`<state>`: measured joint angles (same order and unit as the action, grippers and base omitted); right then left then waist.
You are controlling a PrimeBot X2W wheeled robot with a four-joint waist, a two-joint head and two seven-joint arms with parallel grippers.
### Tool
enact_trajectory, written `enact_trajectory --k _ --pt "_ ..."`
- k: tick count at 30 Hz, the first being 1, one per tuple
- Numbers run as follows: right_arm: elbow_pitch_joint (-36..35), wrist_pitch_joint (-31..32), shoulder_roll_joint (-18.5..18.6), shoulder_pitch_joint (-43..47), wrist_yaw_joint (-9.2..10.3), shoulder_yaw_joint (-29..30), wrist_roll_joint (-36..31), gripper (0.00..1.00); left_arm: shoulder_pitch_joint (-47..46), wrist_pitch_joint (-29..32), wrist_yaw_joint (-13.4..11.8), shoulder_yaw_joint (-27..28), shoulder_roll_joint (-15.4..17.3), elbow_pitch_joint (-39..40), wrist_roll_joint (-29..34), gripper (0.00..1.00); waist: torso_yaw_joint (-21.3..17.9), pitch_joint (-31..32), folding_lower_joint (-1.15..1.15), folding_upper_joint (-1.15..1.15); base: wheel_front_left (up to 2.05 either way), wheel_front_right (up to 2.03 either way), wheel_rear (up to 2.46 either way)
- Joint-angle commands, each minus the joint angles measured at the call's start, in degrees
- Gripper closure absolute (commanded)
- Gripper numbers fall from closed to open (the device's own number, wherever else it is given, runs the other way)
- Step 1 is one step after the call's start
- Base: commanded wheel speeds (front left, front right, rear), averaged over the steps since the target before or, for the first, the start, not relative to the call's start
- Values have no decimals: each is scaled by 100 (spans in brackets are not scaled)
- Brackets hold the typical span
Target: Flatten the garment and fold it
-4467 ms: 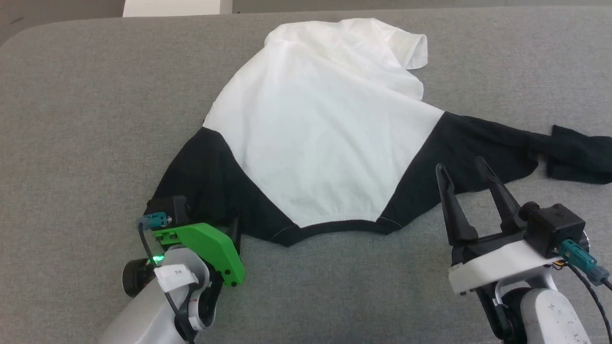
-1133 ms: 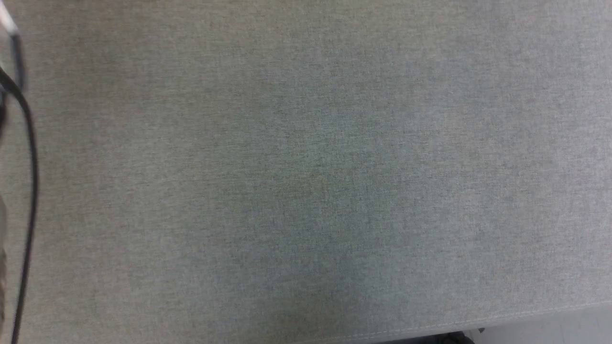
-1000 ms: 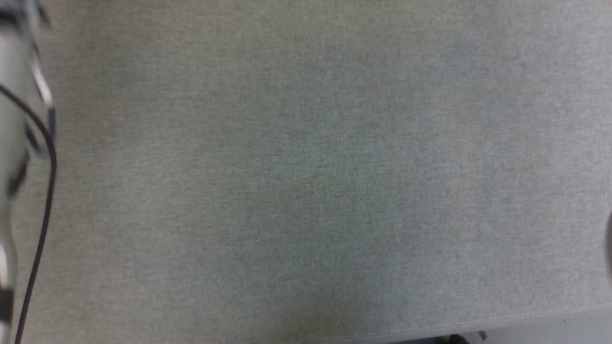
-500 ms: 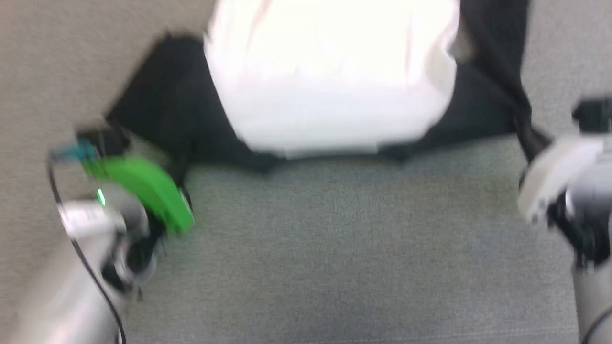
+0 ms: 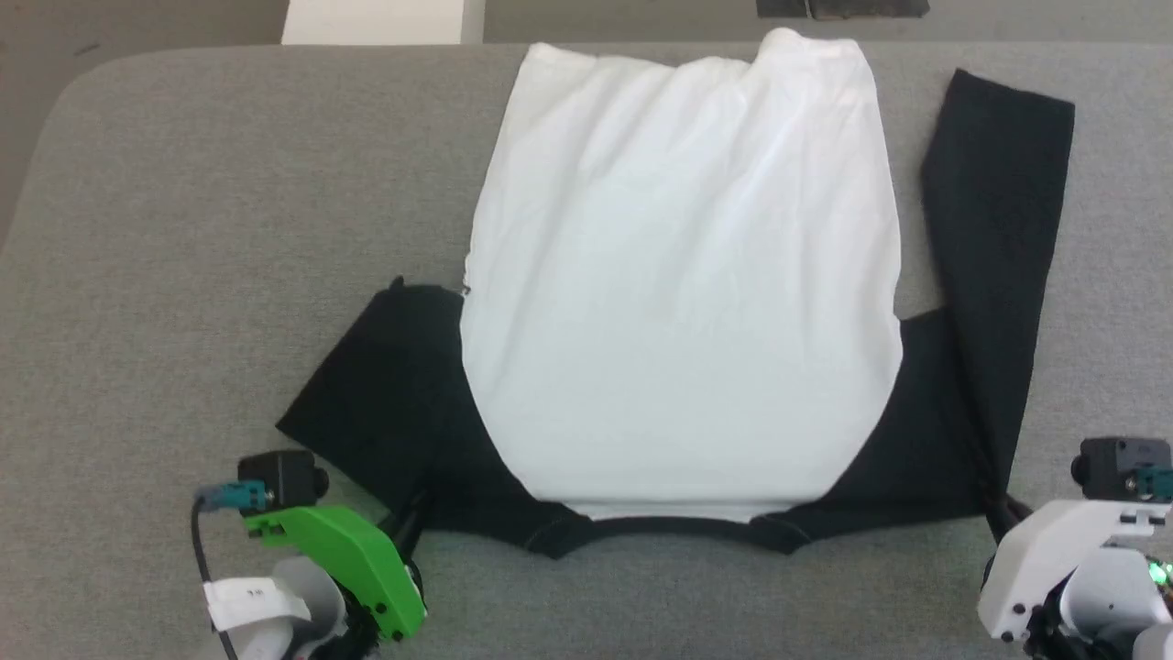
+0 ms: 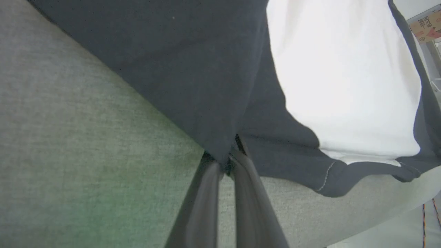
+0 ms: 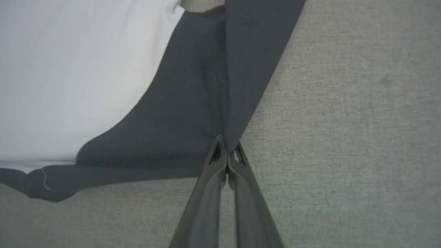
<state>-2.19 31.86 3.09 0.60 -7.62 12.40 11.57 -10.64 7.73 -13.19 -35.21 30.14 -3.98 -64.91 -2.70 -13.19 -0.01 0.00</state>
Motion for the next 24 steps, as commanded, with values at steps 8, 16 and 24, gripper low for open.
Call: enact_trajectory --k 8,16,24 --pt "569 -596 -19 157 13 102 116 0 147 -368 -43 -109 -316 -547 79 0 82 250 1 0 0 0 0" --pt "326 -1736 -20 349 13 231 150 0 399 -1013 -221 161 -481 -485 95 0 166 458 1 0 0 0 0" --pt "-127 -2924 -21 282 13 -330 42 0 418 -1591 -781 358 -78 -518 697 0 218 528 1 0 0 0 0"
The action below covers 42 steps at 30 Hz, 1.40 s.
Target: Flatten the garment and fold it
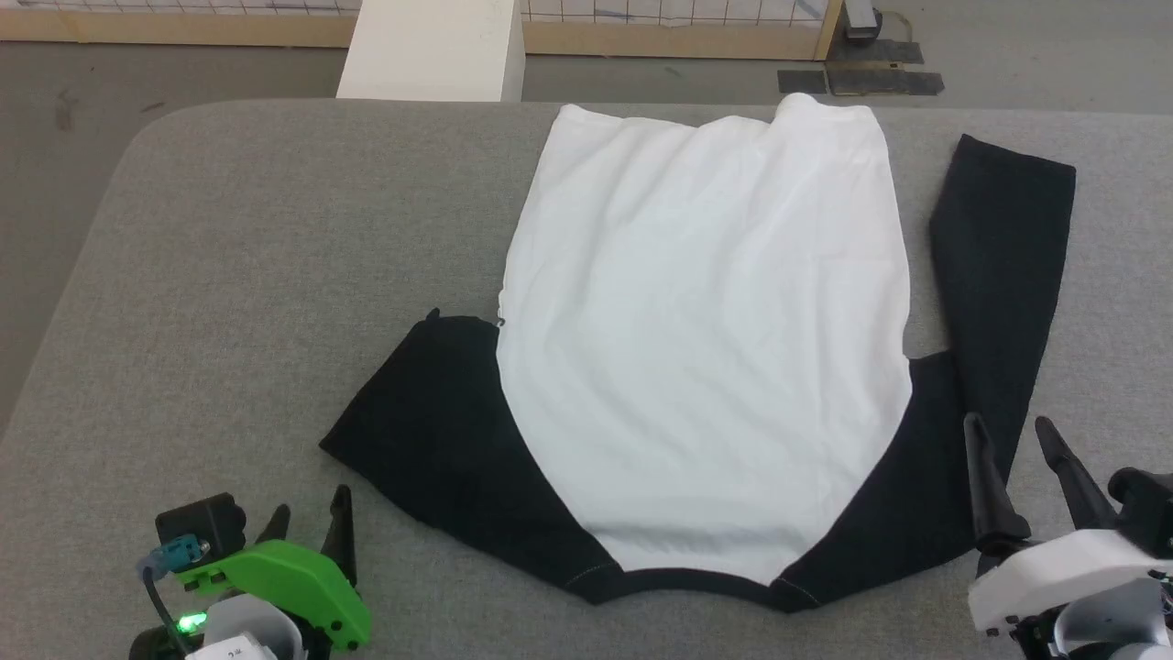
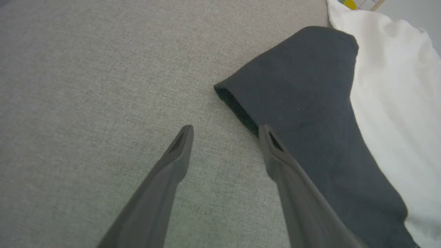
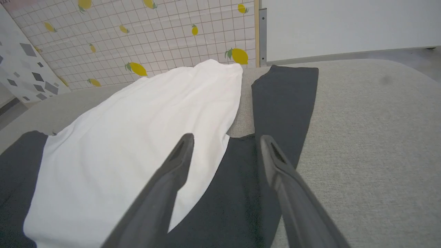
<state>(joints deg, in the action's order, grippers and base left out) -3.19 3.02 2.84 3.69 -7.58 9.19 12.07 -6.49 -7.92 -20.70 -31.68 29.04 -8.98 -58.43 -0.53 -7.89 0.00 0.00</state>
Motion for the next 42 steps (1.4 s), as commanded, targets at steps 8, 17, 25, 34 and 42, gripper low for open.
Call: enact_trajectory --k 8,17,25,34,42 --pt "-49 -180 4 -158 9 -312 44 0 -411 344 110 -345 114 -493 303 0 -39 -101 0 0 0 0 0" --pt "-48 -193 4 -183 9 -265 78 0 -297 1389 456 -956 -20 5 13 0 -107 -179 0 0 0 0 0" --pt "-5 -190 4 -180 9 -211 140 0 -263 1795 595 -1159 -65 745 -166 0 -58 -206 0 0 0 0 0" --pt "27 -168 4 -217 9 -294 186 0 -429 1432 609 -1010 -255 642 -92 0 -75 -232 0 0 0 0 0" --pt "6 -121 4 -228 9 -253 153 0 -586 1148 745 -887 -411 565 -96 0 -58 -261 0 0 0 0 0"
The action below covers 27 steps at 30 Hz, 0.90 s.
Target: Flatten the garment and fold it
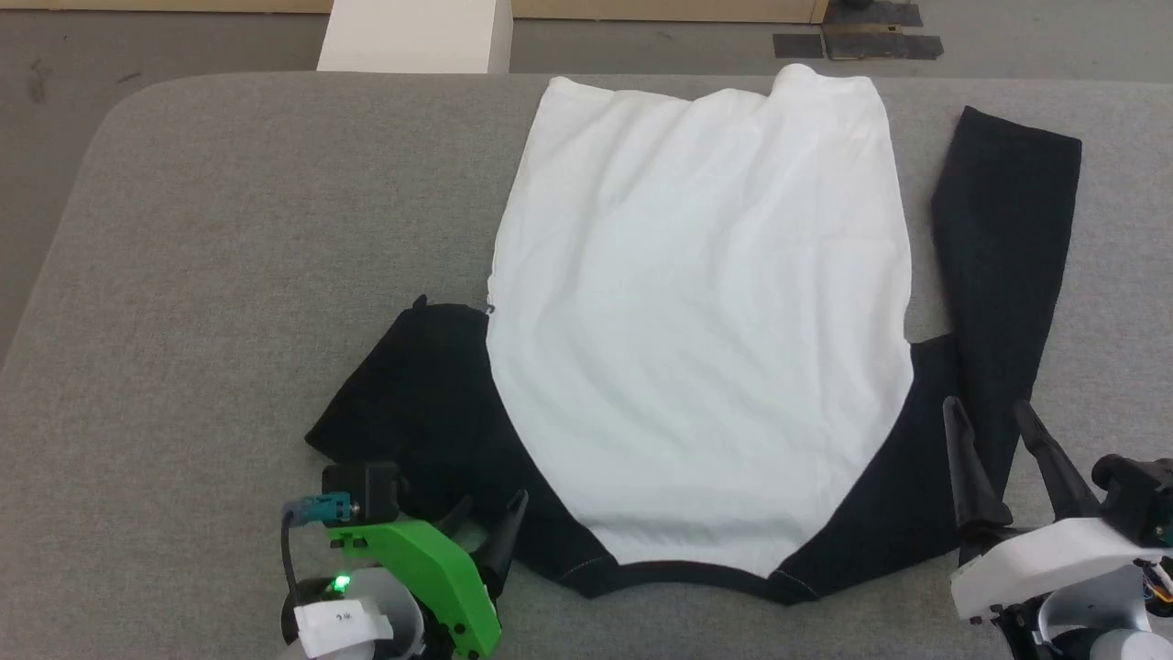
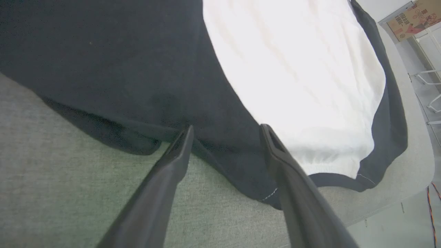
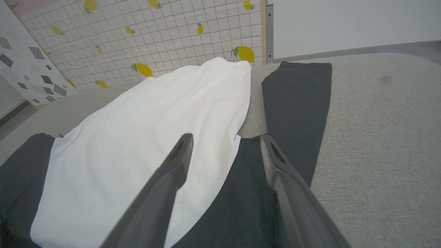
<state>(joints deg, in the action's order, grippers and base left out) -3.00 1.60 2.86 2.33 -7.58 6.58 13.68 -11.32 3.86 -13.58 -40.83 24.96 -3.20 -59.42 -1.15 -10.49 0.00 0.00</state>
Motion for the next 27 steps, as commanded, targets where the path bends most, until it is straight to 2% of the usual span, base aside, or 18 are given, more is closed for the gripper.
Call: enact_trajectory --k 1,8,13,17,22,27 --pt "-15 31 2 -95 9 8 -7 0 -111 -16 19 22 11 -35 14 0 7 -2 0 0 0 0 0" --pt "-14 78 2 -100 9 -54 54 0 -136 225 -131 -67 67 -360 29 0 8 -18 0 0 0 0 0" --pt "-27 81 2 -92 9 -51 87 0 65 577 -35 -180 86 -165 -244 0 -25 -23 0 0 0 0 0" --pt "-30 77 2 -86 9 -13 86 0 134 628 -25 -209 150 -129 -264 0 -25 -59 0 0 0 0 0" --pt "-25 73 2 -127 9 -31 108 0 68 524 22 -145 9 -174 -323 0 -40 -97 0 0 0 0 0" --pt "-35 94 2 -172 9 -96 128 0 -146 577 -269 -176 -32 -565 -138 0 -98 -147 0 0 0 0 0"
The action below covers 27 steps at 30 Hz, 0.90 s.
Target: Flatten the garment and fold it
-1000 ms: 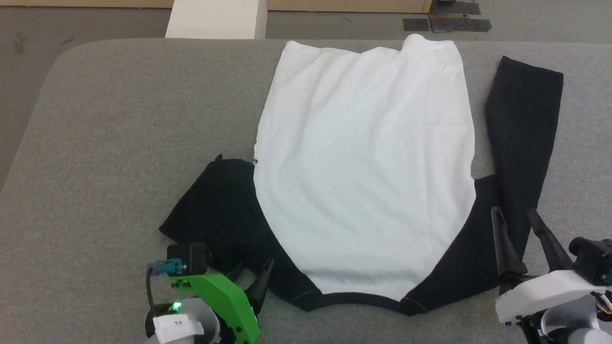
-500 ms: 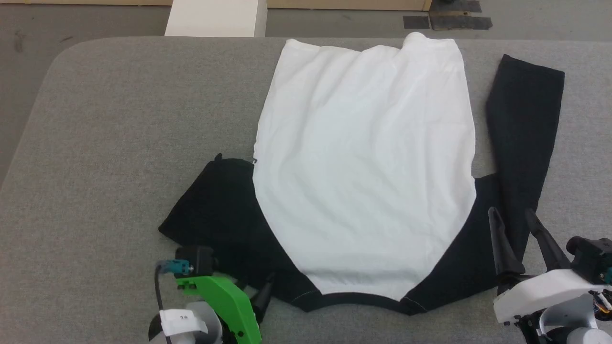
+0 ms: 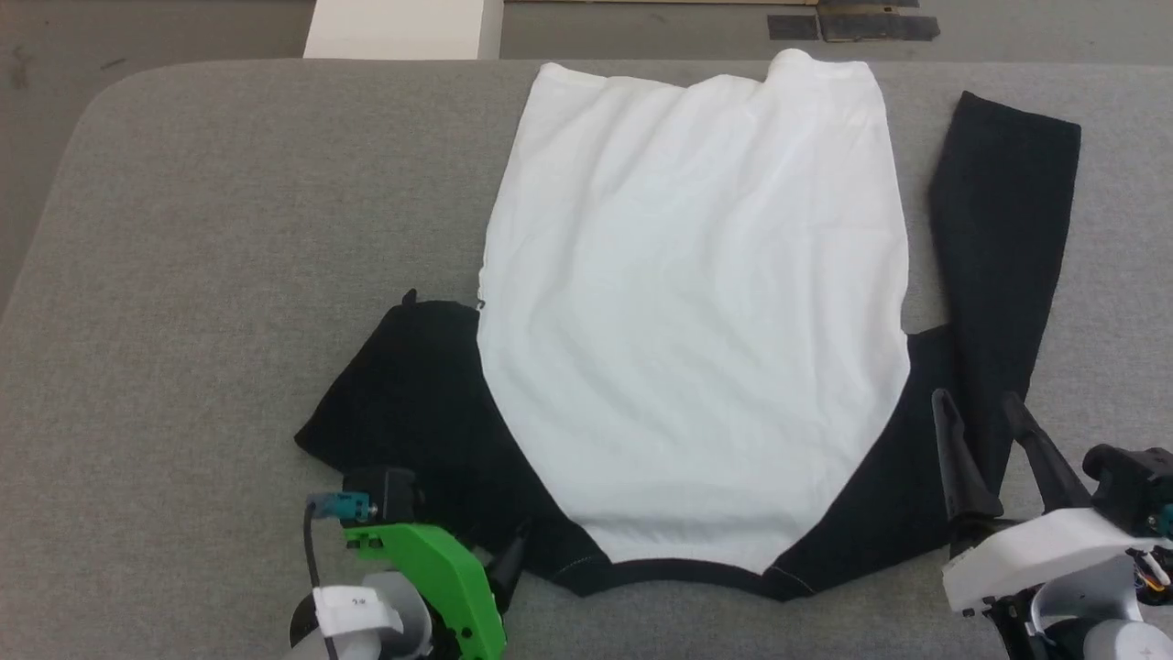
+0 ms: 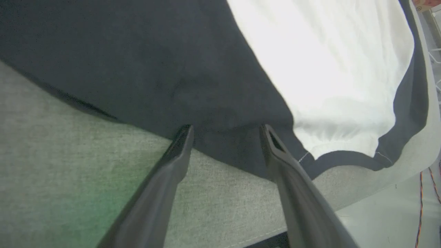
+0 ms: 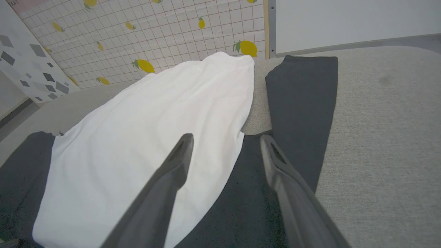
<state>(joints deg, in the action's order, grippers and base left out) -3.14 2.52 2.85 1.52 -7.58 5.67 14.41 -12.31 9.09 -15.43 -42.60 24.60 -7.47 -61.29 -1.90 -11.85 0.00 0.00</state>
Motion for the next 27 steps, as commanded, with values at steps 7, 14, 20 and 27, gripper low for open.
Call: enact_trajectory --k 7,14,20,27 --pt "-45 -12 3 -66 9 68 56 0 -38 226 -401 -44 52 -263 98 0 -97 -11 0 0 0 0 0" --pt "-76 7 3 11 9 198 46 0 221 162 -518 42 235 252 52 0 13 124 0 0 0 0 0" --pt "-140 30 3 37 9 227 47 0 549 225 -774 43 561 898 94 0 162 197 0 0 0 0 0" --pt "-190 68 3 -18 9 136 62 0 383 -51 -436 65 276 667 68 0 172 114 0 0 0 0 0"
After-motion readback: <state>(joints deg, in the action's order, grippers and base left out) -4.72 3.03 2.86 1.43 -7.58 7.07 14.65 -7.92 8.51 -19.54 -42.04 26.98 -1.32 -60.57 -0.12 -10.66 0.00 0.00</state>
